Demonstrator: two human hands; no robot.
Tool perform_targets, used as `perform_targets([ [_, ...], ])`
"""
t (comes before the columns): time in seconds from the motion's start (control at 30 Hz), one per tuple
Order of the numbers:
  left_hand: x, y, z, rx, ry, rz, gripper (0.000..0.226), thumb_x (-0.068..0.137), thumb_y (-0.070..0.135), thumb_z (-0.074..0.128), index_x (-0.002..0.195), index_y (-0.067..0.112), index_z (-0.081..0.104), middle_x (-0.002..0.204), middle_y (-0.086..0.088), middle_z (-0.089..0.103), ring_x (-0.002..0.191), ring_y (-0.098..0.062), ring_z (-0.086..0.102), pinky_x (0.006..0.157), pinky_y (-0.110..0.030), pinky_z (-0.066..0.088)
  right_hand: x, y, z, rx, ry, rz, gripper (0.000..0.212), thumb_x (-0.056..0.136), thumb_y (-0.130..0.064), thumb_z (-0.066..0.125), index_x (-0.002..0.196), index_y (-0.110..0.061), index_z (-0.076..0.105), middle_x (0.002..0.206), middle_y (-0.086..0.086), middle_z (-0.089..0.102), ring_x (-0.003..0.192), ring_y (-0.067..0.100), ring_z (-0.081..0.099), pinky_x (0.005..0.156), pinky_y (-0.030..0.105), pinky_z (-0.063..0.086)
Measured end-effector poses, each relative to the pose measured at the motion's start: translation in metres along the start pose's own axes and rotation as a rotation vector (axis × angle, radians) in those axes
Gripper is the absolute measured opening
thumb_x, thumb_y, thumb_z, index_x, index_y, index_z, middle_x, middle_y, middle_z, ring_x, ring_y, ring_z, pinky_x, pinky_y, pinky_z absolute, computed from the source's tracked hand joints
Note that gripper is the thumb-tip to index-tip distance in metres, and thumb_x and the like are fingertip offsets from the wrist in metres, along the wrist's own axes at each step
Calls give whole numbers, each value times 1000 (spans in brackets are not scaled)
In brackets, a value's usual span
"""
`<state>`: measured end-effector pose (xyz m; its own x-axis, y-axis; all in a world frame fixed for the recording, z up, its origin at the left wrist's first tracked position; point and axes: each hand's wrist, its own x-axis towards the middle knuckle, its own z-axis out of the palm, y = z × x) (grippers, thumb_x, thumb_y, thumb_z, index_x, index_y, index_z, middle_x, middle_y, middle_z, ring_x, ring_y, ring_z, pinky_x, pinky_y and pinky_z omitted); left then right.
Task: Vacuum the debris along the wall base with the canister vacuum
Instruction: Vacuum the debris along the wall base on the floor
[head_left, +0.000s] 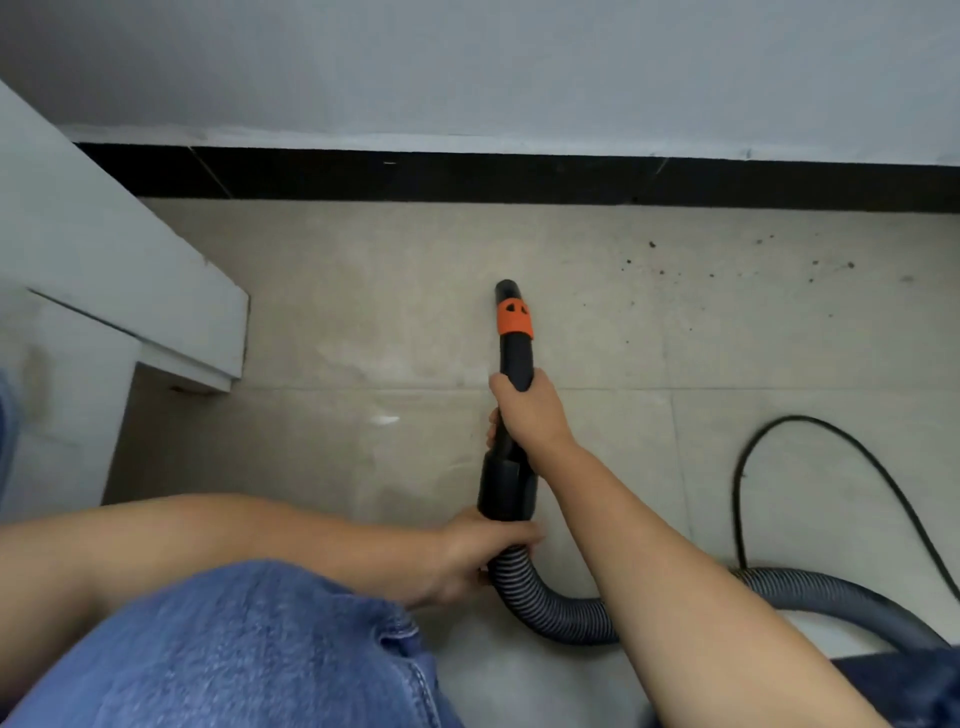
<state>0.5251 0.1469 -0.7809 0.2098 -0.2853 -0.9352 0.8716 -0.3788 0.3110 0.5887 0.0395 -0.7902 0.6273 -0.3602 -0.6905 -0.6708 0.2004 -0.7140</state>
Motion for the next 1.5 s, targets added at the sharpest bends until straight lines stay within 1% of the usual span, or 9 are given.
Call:
perform_targets([
  [0.13,-7,17,-4,116,6,-43,20,83,9,70,98,14,59,83,-3,62,84,-17,59,74,-30,51,1,-4,-7,135,88,40,18,86,-20,55,100,-12,47,63,9,54,46,22,52,52,33,49],
  [0.23,-8,32,-3,241,-3,-40,23,81,8,71,100,14,60,83,-4,63,87,-19,60,84,-35,50,3,-7,-21,273,180,69,20,86,-19,55,101,-10,47,63,9,54,45,22,52,52,33,49],
  [0.43,0,48,9,359,4,5,26,80,6,69,102,14,59,82,-3,63,80,-16,60,74,-31,50,8,-7,-41,382,292,74,28,87,-19,54,111,-6,50,66,8,55,43,18,52,47,28,47],
  [0.67,-7,36,8,416,-18,-82,39,81,6,69,117,14,56,94,-5,63,92,-18,60,83,-34,51,-4,8,-42,365,297,120,22,88,-22,53,106,-11,47,67,8,55,42,18,52,51,31,50],
  [0.87,-21,42,38,478,-36,-100,36,81,7,69,113,16,56,94,-4,62,89,-16,59,81,-32,49,-17,7,-76,400,375,185,22,88,-22,52,106,-10,48,68,9,56,43,18,53,52,30,49],
  [0.97,-22,43,64,437,4,-68,40,80,6,70,116,15,56,94,-6,62,87,-18,59,77,-30,50,-17,1,-97,378,363,202,22,88,-21,52,106,-9,48,69,10,56,44,19,53,49,29,49],
  [1.17,-11,49,144,342,106,110,49,75,9,75,120,9,57,108,-12,66,96,-24,62,79,-30,51,3,-21,-171,307,300,206,14,87,-18,54,97,-9,49,62,9,53,44,20,51,47,29,47],
  [1.37,-4,37,210,75,134,34,31,80,9,71,108,11,58,92,-8,62,77,-16,57,62,-23,47,13,-23,-206,71,89,159,18,87,-20,56,100,-9,49,62,11,55,44,23,53,49,31,49],
  [1.5,0,33,222,-44,209,5,38,80,7,71,116,7,58,100,-11,63,87,-20,59,73,-27,48,17,-27,-200,-15,2,140,18,88,-18,55,101,-10,47,64,12,54,44,23,51,44,28,45],
])
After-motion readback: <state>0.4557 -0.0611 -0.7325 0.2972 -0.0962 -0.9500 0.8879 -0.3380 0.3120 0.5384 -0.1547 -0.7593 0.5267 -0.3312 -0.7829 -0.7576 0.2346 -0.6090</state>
